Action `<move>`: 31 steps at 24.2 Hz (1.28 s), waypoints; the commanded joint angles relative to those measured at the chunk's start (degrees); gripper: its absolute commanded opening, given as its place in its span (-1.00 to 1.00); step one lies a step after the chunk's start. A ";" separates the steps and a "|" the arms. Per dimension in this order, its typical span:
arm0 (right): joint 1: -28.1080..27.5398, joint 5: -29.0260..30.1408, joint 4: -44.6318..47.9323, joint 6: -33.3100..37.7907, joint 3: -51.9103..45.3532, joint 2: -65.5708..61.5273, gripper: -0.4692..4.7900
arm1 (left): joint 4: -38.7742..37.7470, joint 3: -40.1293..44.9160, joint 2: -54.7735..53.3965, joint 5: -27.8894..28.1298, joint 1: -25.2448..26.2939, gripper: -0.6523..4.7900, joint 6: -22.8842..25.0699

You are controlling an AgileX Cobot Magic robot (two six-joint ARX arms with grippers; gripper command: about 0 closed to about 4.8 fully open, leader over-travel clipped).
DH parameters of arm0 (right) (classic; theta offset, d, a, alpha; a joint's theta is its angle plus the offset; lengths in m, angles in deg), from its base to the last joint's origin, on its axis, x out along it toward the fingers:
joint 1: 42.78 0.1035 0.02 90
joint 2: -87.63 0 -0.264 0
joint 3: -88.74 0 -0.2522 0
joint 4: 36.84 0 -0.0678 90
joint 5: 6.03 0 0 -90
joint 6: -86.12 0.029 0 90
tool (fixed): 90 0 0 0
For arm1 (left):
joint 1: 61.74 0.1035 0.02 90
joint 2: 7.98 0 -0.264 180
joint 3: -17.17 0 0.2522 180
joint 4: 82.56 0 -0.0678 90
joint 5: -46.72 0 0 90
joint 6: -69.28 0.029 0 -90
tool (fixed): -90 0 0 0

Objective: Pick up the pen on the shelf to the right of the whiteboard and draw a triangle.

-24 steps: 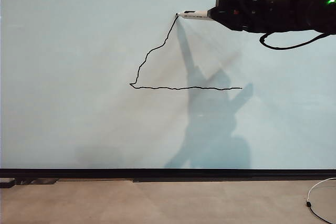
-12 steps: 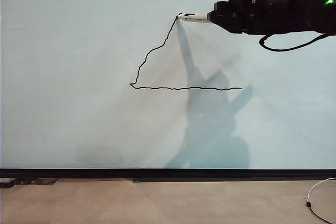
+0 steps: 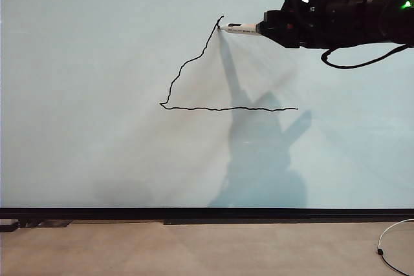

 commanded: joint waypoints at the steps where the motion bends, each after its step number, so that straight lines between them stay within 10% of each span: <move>1: -0.28 -2.73 0.09 -0.39 -0.24 0.22 -0.84 | 0.70 -0.17 0.00 -0.24 -0.02 -0.78 0.02; 31: -2.36 -4.74 3.08 -0.33 -6.29 0.24 -0.84 | 0.70 -0.17 0.00 -0.24 -0.02 -0.78 0.02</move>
